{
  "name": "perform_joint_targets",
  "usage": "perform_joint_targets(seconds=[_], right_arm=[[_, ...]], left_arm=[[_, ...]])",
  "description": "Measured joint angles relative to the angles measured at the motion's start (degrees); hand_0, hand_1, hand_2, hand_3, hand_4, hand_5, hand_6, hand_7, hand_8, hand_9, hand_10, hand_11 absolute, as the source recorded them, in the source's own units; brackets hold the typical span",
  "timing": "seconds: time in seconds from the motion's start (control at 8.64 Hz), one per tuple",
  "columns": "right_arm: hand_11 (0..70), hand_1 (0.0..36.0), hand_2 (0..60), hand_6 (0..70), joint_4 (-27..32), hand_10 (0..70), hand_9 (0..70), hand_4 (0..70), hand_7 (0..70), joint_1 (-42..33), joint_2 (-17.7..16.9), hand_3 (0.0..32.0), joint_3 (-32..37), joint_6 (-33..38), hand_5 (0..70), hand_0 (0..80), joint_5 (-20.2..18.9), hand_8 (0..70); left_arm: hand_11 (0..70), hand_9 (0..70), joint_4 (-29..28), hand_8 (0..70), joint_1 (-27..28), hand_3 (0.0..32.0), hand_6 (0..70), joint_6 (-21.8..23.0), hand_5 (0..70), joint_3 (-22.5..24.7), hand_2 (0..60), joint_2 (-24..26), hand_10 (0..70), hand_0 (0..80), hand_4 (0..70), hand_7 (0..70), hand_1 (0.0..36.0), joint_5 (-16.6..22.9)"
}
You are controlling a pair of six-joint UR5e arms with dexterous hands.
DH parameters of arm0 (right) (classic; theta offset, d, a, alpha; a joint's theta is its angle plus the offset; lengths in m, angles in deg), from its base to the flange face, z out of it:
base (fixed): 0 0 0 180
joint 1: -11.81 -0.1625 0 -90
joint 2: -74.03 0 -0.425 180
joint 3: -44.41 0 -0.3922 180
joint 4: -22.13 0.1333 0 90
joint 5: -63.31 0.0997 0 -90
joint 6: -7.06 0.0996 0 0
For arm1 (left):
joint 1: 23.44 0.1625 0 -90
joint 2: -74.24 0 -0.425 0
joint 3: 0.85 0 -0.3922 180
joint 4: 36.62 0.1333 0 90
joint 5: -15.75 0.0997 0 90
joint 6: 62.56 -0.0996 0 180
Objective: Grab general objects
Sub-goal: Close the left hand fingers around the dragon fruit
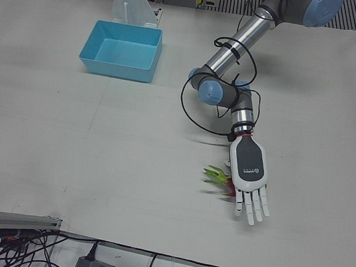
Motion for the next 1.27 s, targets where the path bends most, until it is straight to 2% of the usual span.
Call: perform_joint_targets(seconds=[0.12, 0.23, 0.35, 0.46, 0.58, 0.69, 0.81, 1.04, 1.16, 1.27], right_arm=[[0.0, 0.0, 0.0, 0.0, 0.00, 0.0, 0.0, 0.0, 0.0, 0.00, 0.00, 0.0, 0.03, 0.00, 0.0, 0.0, 0.00, 0.0], [0.0, 0.0, 0.0, 0.0, 0.00, 0.0, 0.0, 0.0, 0.0, 0.00, 0.00, 0.0, 0.03, 0.00, 0.0, 0.0, 0.00, 0.0], [0.0, 0.0, 0.0, 0.0, 0.00, 0.0, 0.0, 0.0, 0.0, 0.00, 0.00, 0.0, 0.03, 0.00, 0.0, 0.0, 0.00, 0.0], [0.0, 0.0, 0.0, 0.0, 0.00, 0.0, 0.0, 0.0, 0.0, 0.00, 0.00, 0.0, 0.04, 0.00, 0.0, 0.0, 0.00, 0.0], [0.0, 0.0, 0.0, 0.0, 0.00, 0.0, 0.0, 0.0, 0.0, 0.00, 0.00, 0.0, 0.05, 0.00, 0.0, 0.0, 0.00, 0.0], [0.0, 0.0, 0.0, 0.0, 0.00, 0.0, 0.0, 0.0, 0.0, 0.00, 0.00, 0.0, 0.06, 0.00, 0.0, 0.0, 0.00, 0.0], [0.0, 0.0, 0.0, 0.0, 0.00, 0.0, 0.0, 0.0, 0.0, 0.00, 0.00, 0.0, 0.07, 0.00, 0.0, 0.0, 0.00, 0.0], [0.0, 0.0, 0.0, 0.0, 0.00, 0.0, 0.0, 0.0, 0.0, 0.00, 0.00, 0.0, 0.06, 0.00, 0.0, 0.0, 0.00, 0.0], [0.0, 0.0, 0.0, 0.0, 0.00, 0.0, 0.0, 0.0, 0.0, 0.00, 0.00, 0.0, 0.07, 0.00, 0.0, 0.0, 0.00, 0.0], [0.0, 0.0, 0.0, 0.0, 0.00, 0.0, 0.0, 0.0, 0.0, 0.00, 0.00, 0.0, 0.07, 0.00, 0.0, 0.0, 0.00, 0.0]], left_arm=[[0.4, 0.0, -0.26, 0.0, 0.00, 0.0, 3.0, -0.03, 70.0, -0.21, 8.8, 0.00, 0.0, 52.5, 0.0, 2.6, 20.0, -0.01], [5.1, 1.3, -0.67, 1.1, -0.01, 0.0, 10.5, -0.22, 70.0, -0.44, 28.7, 0.00, 2.0, 51.8, 2.6, 13.8, 23.4, -0.01], [5.5, 2.0, -1.23, 1.5, -0.03, 0.0, 12.8, -0.58, 70.0, -0.70, 32.3, 0.00, 2.4, 51.4, 4.7, 17.2, 23.6, -0.01], [6.8, 4.1, -1.90, 2.3, -0.05, 0.0, 16.5, -0.92, 70.0, -1.05, 22.1, 0.00, 3.5, 50.8, 8.7, 21.3, 19.6, -0.06], [9.0, 12.3, -2.81, 7.8, -0.09, 0.0, 24.2, -1.21, 70.0, -1.53, 14.5, 0.00, 5.5, 48.6, 17.5, 29.6, 13.5, -0.13], [9.9, 18.2, -3.71, 12.2, -0.10, 0.0, 29.6, -1.91, 70.0, -1.88, 11.3, 0.00, 6.3, 47.6, 22.8, 35.8, 10.2, -0.16], [10.1, 19.6, -4.45, 13.1, -0.39, 0.0, 29.8, -2.86, 70.0, -2.08, 11.5, -0.01, 6.5, 47.4, 23.3, 36.3, 9.8, -0.13], [18.0, 33.3, -5.11, 22.5, -0.39, 0.0, 39.8, -3.86, 70.0, -2.17, 12.7, 0.06, 12.3, 46.4, 31.1, 52.9, 6.8, -0.18], [25.1, 41.2, -5.19, 27.7, -0.34, 0.0, 47.6, -4.01, 70.0, -2.18, 13.1, 0.07, 17.4, 45.8, 36.1, 67.7, 4.9, -0.21], [33.1, 47.8, -5.22, 32.9, -0.33, 0.0, 53.0, -4.08, 70.0, -2.20, 13.7, 0.08, 23.0, 45.3, 39.9, 70.0, 3.5, -0.24]])
